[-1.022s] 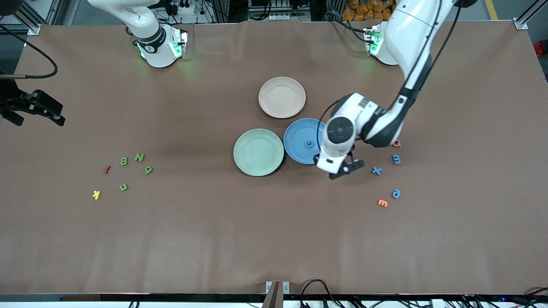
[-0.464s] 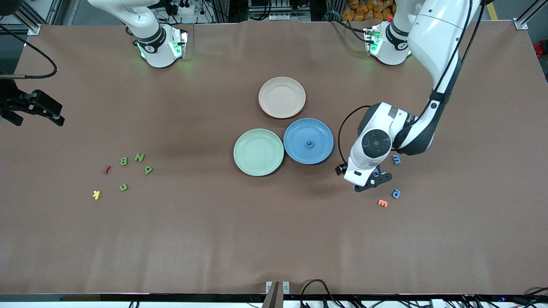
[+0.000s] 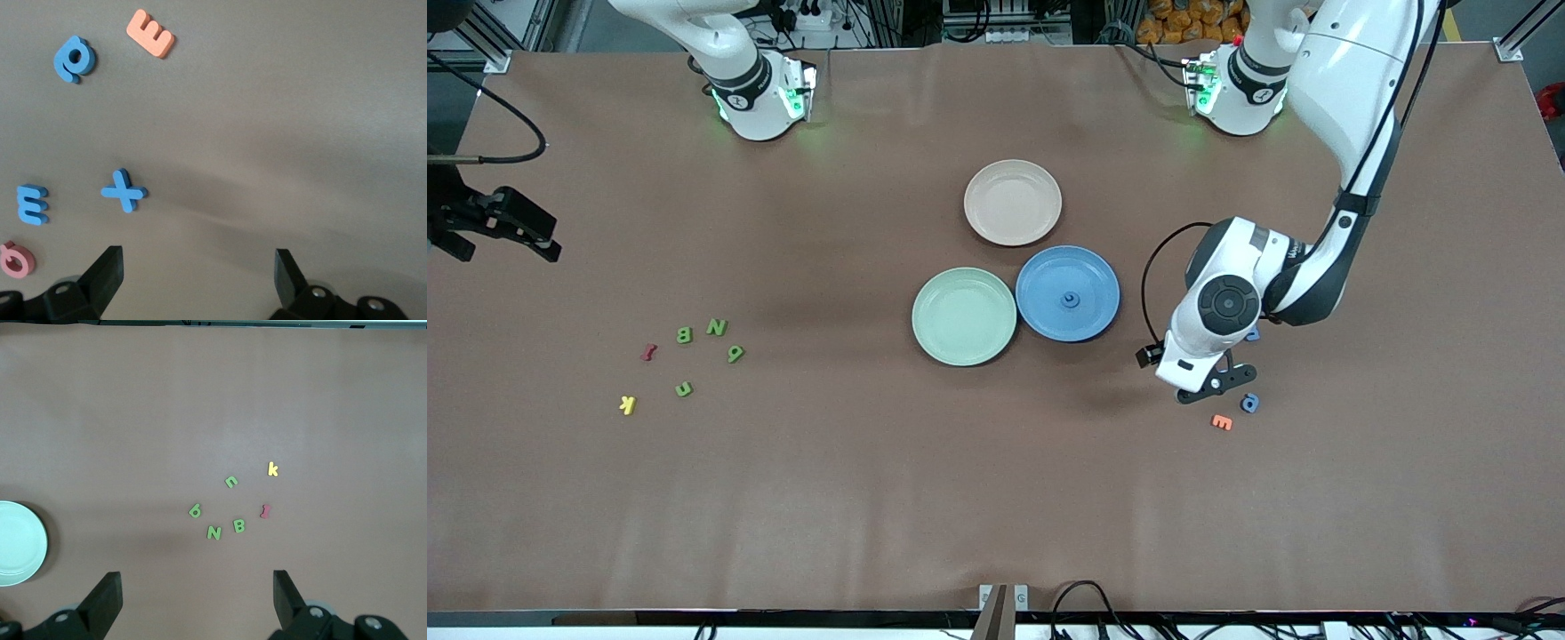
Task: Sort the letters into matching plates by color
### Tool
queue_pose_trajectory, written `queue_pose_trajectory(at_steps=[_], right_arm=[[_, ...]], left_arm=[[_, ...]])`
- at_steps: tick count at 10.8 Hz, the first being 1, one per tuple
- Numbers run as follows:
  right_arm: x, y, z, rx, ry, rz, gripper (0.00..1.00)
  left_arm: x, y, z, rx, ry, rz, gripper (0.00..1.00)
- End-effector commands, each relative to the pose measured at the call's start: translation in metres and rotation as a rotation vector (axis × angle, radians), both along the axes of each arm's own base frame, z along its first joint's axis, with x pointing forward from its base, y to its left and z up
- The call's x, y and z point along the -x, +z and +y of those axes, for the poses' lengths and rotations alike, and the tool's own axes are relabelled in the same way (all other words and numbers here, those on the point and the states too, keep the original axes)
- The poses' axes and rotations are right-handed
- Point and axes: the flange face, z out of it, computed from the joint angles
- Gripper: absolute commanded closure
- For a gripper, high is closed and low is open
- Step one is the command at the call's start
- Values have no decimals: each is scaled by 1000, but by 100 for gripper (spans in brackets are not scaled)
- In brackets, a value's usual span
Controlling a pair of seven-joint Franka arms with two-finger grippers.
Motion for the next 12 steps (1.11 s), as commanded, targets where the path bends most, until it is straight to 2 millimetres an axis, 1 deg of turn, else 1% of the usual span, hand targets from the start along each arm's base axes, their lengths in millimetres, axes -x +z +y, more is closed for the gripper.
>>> queue_pose_trajectory(at_steps=[1,3,4,6,8,12], right_arm=[[0,1,1,11,-7,-2,0],[0,1,2,9,-6,-2,0],[0,1,1,9,-7,-2,0],[0,1,1,9,-7,-2,0],[0,1,1,9,-7,-2,0],[1,0,2,9,-6,5,0]], left_arm=[[-2,6,24,-8,-41,1,0],[-9,5,43,3,-45,-9,0],[-6,5,45,7,-59,-13,0],[-1,0,63,15,-75,-16,0],[9,-9,63,21,-92,-45,0],[10,-8,65,17,-98,-51,0]])
